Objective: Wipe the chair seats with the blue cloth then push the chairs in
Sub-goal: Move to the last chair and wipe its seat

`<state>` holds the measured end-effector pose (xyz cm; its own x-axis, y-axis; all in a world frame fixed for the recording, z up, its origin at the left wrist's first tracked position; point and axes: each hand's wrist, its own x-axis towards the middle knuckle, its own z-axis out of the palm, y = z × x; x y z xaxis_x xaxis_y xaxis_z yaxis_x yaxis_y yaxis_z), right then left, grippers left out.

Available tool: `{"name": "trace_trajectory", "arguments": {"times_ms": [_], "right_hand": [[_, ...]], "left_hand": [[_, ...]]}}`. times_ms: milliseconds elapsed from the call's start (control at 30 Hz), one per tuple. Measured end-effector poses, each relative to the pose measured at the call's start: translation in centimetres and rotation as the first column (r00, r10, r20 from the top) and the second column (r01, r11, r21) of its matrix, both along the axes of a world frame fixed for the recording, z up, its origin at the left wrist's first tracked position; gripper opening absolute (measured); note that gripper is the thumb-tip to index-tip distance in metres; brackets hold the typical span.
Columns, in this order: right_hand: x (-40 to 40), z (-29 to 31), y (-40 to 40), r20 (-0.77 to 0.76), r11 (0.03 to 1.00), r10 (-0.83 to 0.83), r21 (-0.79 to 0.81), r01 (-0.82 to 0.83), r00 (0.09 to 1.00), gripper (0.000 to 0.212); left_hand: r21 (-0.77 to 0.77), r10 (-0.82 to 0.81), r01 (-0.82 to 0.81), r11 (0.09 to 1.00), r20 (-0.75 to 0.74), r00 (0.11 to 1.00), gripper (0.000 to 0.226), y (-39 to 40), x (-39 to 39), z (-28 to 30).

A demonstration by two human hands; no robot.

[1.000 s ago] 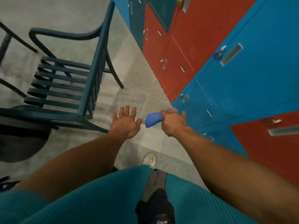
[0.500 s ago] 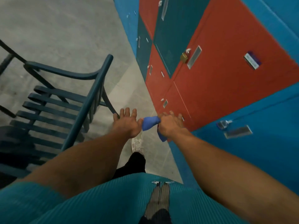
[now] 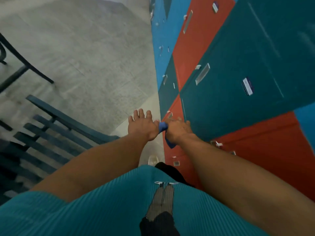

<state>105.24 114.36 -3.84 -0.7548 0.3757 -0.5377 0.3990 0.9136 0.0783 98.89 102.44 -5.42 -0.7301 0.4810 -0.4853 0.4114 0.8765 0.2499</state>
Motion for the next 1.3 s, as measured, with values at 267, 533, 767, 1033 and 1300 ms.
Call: {"name": "trace_trajectory", "arguments": {"times_ms": [267, 533, 767, 1033, 1300], "right_hand": [[-18.5, -2.8, 4.8, 0.073, 0.925, 0.380, -0.017, -0.380, 0.922, 0.069], [-36.4, -3.7, 0.1, 0.079, 0.550, 0.835, -0.078, -0.831, 0.545, 0.055], [-44.5, -3.3, -10.2, 0.015, 0.176, 0.984, -0.102, -0.979, 0.175, 0.061], [-48.9, -4.6, -22.8, -0.045, -0.139, 0.990, -0.081, -0.987, -0.136, 0.053], [-45.2, -4.2, -36.8, -0.068, -0.433, 0.900, -0.247, -0.867, -0.431, 0.062]], "left_hand": [[-0.055, 0.357, -0.353, 0.934, 0.145, 0.923, 0.068, 1.7, -13.5, -4.5], [-0.160, 0.751, -0.734, 0.660, 0.154, 0.642, 0.068, -0.7, -22.1, -5.0], [-0.187, 0.941, -0.922, 0.338, 0.068, 0.331, 0.066, -5.6, -25.9, -5.1], [-0.058, 0.995, -0.994, -0.087, -0.053, -0.084, 0.065, -13.9, -26.5, -6.7], [-0.036, 0.846, -0.845, -0.534, -0.020, -0.533, 0.065, -19.4, -22.1, -7.9]]}}
